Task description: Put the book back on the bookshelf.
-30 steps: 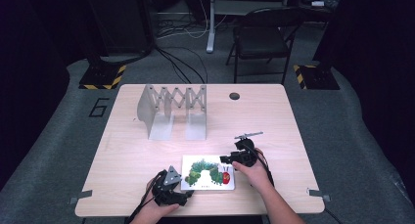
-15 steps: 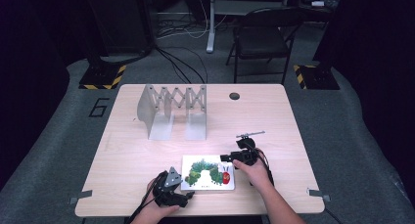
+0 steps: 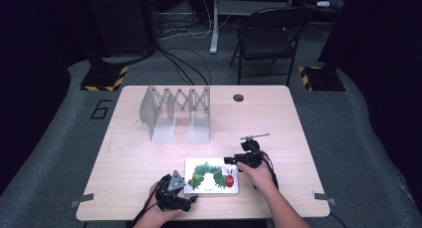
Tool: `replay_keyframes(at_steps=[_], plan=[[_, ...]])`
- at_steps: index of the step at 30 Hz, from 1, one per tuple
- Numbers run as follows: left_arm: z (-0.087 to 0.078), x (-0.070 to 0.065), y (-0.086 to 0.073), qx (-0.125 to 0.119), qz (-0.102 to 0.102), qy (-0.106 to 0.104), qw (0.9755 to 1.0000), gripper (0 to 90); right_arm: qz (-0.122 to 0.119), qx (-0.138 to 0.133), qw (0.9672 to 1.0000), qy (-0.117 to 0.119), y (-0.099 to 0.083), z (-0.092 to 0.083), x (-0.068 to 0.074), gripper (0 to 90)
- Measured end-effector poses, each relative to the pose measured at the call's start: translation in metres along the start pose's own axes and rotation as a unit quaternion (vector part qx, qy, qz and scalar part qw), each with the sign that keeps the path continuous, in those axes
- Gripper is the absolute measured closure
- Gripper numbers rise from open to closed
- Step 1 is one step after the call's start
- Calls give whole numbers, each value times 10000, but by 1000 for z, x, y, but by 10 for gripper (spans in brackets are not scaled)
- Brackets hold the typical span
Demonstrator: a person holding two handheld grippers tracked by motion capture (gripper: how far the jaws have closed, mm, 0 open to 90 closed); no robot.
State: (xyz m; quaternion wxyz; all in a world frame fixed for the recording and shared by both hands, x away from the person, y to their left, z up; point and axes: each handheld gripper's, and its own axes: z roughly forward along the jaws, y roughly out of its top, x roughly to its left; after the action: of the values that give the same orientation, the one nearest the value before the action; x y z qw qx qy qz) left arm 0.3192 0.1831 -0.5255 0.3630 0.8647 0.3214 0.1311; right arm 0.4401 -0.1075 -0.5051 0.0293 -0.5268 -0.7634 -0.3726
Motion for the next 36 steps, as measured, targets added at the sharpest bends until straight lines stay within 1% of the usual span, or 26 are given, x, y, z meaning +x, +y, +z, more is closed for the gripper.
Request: replay_keyframes(at_steps=[1, 2, 4, 5, 7, 8, 11, 12, 14, 16, 18, 20, 21, 25, 28, 29, 31, 34, 36], plan=[[0, 0, 0, -23, 2, -8, 10000, 189, 13, -4, 10000, 3, 0, 0, 0, 395], [1, -1, 0, -56, 10, 70, 10000, 188, 22, -8, 10000, 9, 0, 0, 0, 394], [1, -1, 0, -52, -3, 47, 10000, 182, -7, -38, 10000, 22, 0, 0, -1, 389], [1, -1, 0, -23, 6, -3, 10000, 179, 22, -20, 10000, 21, 0, 0, 0, 388], [1, -1, 0, 1, 19, 4, 10000, 170, 30, -27, 10000, 16, 0, 0, 0, 388], [2, -2, 0, -33, 25, 16, 10000, 163, 17, -43, 10000, 18, 0, 0, -1, 390], [2, -2, 0, -37, 26, 41, 10000, 160, -8, -39, 10000, -7, 0, 0, -1, 413], [2, -2, 0, -38, 24, 44, 10000, 159, 14, -20, 10000, -46, 0, 0, 0, 433], [2, -2, 0, -42, 31, 51, 10000, 157, 25, -23, 10000, -49, 0, -1, -1, 442], [2, -2, 0, -31, 57, 28, 10000, 154, 69, -28, 10000, -34, 0, -1, -1, 443], [3, -2, -1, -81, 46, 56, 9999, 151, 81, -41, 10000, -8, 0, -2, -2, 446], [3, -2, -1, -79, 48, 53, 9999, 151, 106, -75, 9999, 15, 0, -3, -3, 446], [2, -2, 0, -30, 58, 15, 10000, 151, 143, -84, 9999, 30, 1, -3, -3, 446], [2, -2, -1, -62, 50, 55, 10000, 151, 182, -92, 9998, 49, 1, -4, -3, 447], [2, -2, -1, -64, 48, 56, 10000, 150, 107, -120, 9999, 31, 1, -5, -2, 449], [3, -2, -1, -64, 38, 51, 10000, 149, 135, -121, 9998, 38, 1, -6, -1, 450], [3, -3, -1, -59, 1, 31, 10000, 147, 65, -136, 9999, 7, 1, -7, 0, 450], [3, -3, -1, -59, 0, 31, 10000, 145, 51, -122, 9999, -26, 1, -8, 3, 450], [3, -3, -1, -76, 6, 54, 10000, 140, -39, -106, 9999, -79, 1, -9, 5, 450]])
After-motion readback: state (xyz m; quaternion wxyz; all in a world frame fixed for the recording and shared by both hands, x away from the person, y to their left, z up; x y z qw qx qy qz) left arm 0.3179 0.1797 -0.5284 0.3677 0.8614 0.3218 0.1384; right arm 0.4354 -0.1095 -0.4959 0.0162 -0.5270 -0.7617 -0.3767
